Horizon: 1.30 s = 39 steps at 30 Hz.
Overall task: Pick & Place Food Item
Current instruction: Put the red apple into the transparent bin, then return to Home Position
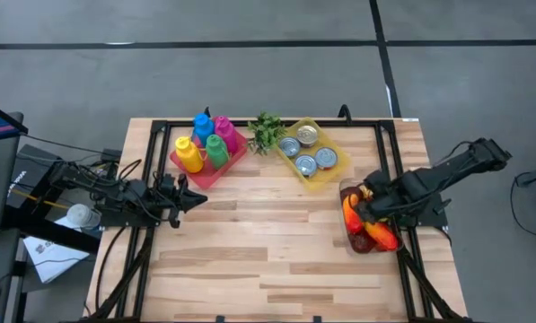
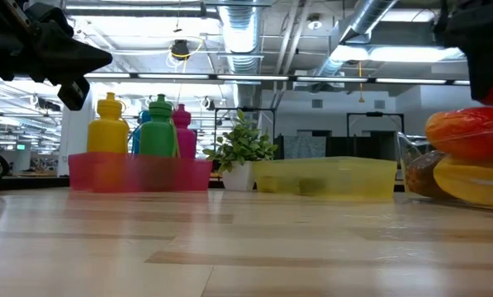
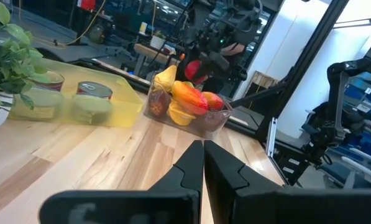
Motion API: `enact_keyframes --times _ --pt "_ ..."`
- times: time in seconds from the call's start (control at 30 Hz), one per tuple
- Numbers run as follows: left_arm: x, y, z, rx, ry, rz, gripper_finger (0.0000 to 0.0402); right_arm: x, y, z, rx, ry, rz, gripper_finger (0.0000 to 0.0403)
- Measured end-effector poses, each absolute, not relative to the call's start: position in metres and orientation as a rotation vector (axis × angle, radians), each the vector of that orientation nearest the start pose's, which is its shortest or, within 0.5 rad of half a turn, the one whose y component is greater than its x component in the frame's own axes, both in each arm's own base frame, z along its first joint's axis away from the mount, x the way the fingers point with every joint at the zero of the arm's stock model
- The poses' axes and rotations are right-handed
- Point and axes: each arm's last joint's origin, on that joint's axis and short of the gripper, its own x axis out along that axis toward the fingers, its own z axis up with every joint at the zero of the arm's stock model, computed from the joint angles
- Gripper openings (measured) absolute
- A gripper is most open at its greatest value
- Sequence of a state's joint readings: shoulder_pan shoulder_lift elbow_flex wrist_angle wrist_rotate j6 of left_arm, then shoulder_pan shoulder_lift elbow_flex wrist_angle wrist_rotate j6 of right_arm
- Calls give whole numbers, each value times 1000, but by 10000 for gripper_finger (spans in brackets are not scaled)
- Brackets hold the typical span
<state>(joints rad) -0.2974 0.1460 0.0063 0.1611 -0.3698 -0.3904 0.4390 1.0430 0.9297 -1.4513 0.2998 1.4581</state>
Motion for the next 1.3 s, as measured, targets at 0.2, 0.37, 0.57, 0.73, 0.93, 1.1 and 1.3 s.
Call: enact_keyframes --times 0.2,0.37,0.57,0.73,0.93,1.1,1.3 --pt "103 -21 170 -400 -41 66 2 135 46 261 630 1184 -919 366" --pt "103 -21 171 -402 -47 65 2 145 43 267 626 1131 -862 396" --pt "103 -21 171 -402 -47 65 2 152 42 307 605 1008 -762 389" --pt "103 -21 171 -402 -47 65 2 142 41 366 542 782 -617 362" --pt "103 -21 171 -402 -47 65 2 108 27 418 432 522 -519 238" --pt "103 -21 171 -402 -48 65 2 74 10 425 361 392 -531 50" --pt "102 -20 181 -436 -147 47 2 39 -4 396 338 307 -453 8"
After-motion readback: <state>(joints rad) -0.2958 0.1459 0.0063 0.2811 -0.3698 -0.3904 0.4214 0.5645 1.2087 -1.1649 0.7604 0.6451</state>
